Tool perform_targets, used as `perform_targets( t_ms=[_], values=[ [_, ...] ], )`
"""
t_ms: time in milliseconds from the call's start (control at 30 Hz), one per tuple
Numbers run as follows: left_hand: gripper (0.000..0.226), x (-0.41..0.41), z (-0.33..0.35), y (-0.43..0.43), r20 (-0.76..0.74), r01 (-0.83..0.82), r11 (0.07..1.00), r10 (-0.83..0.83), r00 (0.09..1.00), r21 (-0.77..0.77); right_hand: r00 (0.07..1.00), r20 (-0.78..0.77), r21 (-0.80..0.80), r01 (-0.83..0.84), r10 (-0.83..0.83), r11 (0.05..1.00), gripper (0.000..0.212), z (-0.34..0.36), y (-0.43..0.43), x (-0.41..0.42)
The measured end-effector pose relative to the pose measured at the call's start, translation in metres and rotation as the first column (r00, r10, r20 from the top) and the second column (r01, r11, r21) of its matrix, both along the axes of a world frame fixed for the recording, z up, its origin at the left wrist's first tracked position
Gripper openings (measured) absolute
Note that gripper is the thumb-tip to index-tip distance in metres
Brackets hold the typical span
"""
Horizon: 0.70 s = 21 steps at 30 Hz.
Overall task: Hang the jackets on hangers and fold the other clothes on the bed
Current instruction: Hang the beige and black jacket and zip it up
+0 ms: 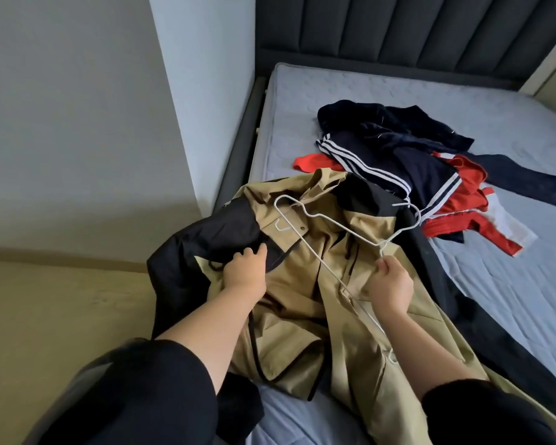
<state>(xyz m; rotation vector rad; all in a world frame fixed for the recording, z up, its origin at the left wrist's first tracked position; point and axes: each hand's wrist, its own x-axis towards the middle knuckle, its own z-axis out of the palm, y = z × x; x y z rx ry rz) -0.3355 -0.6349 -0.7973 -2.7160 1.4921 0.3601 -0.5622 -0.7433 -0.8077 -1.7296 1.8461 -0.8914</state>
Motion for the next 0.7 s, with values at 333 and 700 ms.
perform_targets(
  t_ms=[333,700],
  values=[
    [0.024,0.071,0.085,0.013,-0.962,-0.896,0.437,0.203,0.182,-0.077,0.994,-0.03,-0.025,-0.107,0.106,0.994,0.019,0.019,-0.005,0.0],
    [0.029,0.026,0.137,0.027,-0.934,-0.601,0.717,-0.238,0.265,-0.354,0.938,-0.097,-0.045,-0.338,0.333,0.94,0.018,0.077,0.006,0.07]
  ],
)
